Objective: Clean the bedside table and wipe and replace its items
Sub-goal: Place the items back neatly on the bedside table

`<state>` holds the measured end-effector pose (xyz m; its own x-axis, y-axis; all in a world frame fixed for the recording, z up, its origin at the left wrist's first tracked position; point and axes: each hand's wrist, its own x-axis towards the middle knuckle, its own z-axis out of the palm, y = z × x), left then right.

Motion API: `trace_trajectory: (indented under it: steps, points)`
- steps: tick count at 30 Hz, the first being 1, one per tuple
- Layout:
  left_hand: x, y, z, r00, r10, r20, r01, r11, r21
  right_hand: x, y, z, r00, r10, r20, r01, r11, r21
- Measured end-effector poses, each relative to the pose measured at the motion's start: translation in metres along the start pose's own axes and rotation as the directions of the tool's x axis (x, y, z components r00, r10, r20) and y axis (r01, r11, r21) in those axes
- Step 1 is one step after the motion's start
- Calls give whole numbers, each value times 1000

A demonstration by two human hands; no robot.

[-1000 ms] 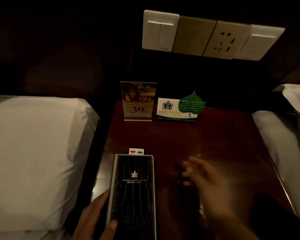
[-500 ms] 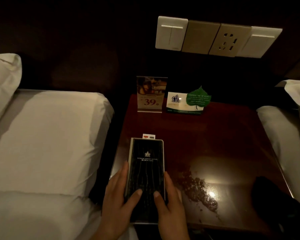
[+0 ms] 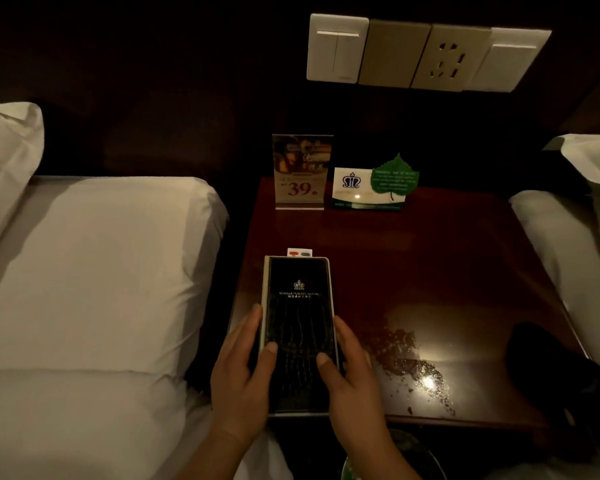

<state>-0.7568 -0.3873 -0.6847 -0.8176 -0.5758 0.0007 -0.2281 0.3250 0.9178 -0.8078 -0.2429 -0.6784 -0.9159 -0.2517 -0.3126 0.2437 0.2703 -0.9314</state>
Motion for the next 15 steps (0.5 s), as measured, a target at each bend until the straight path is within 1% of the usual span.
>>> trace_trajectory:
  steps: [2, 5, 11, 15]
  points:
    - [-2, -1, 1, 1000, -9, -16, 9, 1000, 11, -1, 4, 2, 1000, -7, 5, 7, 1000, 11]
    - [2, -3, -1, 999, -6, -40, 7, 1000, 15, 1, 4, 5, 999, -40, -19, 40, 999, -26]
    - [7, -1, 6, 996, -19, -84, 18, 1000, -24, 6, 2, 1, 998, -70, -8, 69, 997, -31]
    - [10, -3, 5, 992, -3, -124, 2, 1000, -10, 9, -1, 0, 999, -48, 21, 47, 999, 21]
